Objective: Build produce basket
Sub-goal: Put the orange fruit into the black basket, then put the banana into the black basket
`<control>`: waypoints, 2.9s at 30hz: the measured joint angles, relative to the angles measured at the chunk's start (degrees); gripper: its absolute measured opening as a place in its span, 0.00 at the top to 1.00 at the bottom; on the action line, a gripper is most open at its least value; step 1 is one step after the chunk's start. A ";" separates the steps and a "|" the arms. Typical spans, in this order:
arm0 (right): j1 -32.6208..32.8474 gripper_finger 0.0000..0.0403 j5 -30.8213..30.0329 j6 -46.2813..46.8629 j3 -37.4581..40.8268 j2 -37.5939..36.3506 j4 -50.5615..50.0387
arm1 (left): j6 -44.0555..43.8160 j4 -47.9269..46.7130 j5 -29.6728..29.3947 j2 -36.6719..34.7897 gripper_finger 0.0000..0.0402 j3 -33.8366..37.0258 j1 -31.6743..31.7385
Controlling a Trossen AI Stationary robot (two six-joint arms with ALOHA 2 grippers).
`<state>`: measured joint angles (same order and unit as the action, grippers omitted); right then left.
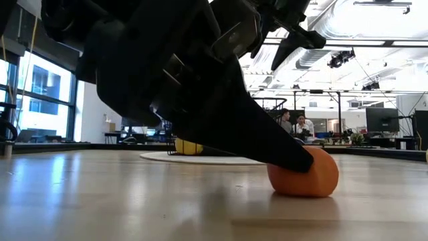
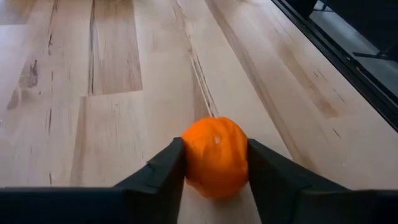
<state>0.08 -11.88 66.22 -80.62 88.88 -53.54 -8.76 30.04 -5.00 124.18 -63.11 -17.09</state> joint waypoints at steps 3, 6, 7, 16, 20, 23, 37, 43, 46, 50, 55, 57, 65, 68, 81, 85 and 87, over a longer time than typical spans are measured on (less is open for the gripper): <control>0.00 0.46 0.00 0.00 0.00 0.00 -0.02 | -0.02 -0.04 1.32 -0.05 0.71 -0.02 0.36; 0.00 0.46 0.00 -0.04 0.00 0.00 -0.04 | -0.03 -0.78 3.49 -0.48 0.77 -0.02 1.05; 0.00 0.46 0.00 -0.06 0.00 0.00 -0.14 | -0.04 -0.79 4.04 -0.48 0.79 -0.02 1.26; -0.09 0.46 -5.28 -0.98 0.02 -1.58 -1.25 | 1.41 -7.74 6.06 -5.81 0.81 0.04 5.57; -0.64 0.46 -8.25 -1.11 0.02 -4.27 -1.36 | 1.49 -10.44 6.08 -8.30 0.81 0.04 8.44; -1.54 0.46 -9.81 -1.18 0.02 -6.34 -1.53 | 1.50 -12.42 6.10 -10.83 0.81 0.03 11.14; -5.39 0.46 -10.32 -7.62 0.02 -11.35 -1.72 | 9.84 -23.65 2.97 -25.51 0.81 0.02 24.34; -6.82 0.46 -10.20 -10.81 0.02 -11.41 -1.93 | 13.20 -30.11 -0.08 -30.98 0.81 -0.02 30.42; -7.37 0.46 -9.48 -11.85 0.02 -11.43 -2.31 | 14.88 -34.15 -1.25 -32.73 0.81 0.00 33.29; -7.62 0.46 -5.94 -12.96 0.02 -11.43 -4.43 | 15.63 -41.37 -1.90 -33.59 0.81 0.02 36.89; -7.58 0.46 -3.13 -12.90 0.02 -11.41 -9.04 | 15.89 -49.40 -1.79 -33.59 0.82 0.02 40.02; -7.55 0.46 -2.81 -12.74 0.02 -11.41 -11.09 | 16.81 -51.33 -1.70 -33.59 0.84 0.02 40.81; -7.54 0.46 -2.52 -12.72 0.02 -11.41 -17.86 | 16.92 -53.90 -1.67 -33.59 0.88 0.02 42.82; -7.24 0.46 -1.22 -12.12 0.02 -11.37 -20.44 | 16.91 -54.63 -1.68 -33.59 0.88 0.02 43.02; 1.26 0.46 -0.70 2.72 0.02 -11.37 -24.00 | 16.50 -56.00 0.09 -33.59 0.78 0.02 42.93; 4.78 0.46 -0.70 9.19 0.02 -11.34 -23.98 | 16.70 -56.00 0.05 -33.59 0.70 0.02 42.93; 6.85 0.46 -0.75 12.35 0.02 -11.34 -23.99 | 17.49 -56.00 0.03 -33.59 0.66 0.02 42.93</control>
<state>6.92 -12.63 78.57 -80.60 77.54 -77.53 8.74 -25.95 -4.97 90.59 -63.09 25.85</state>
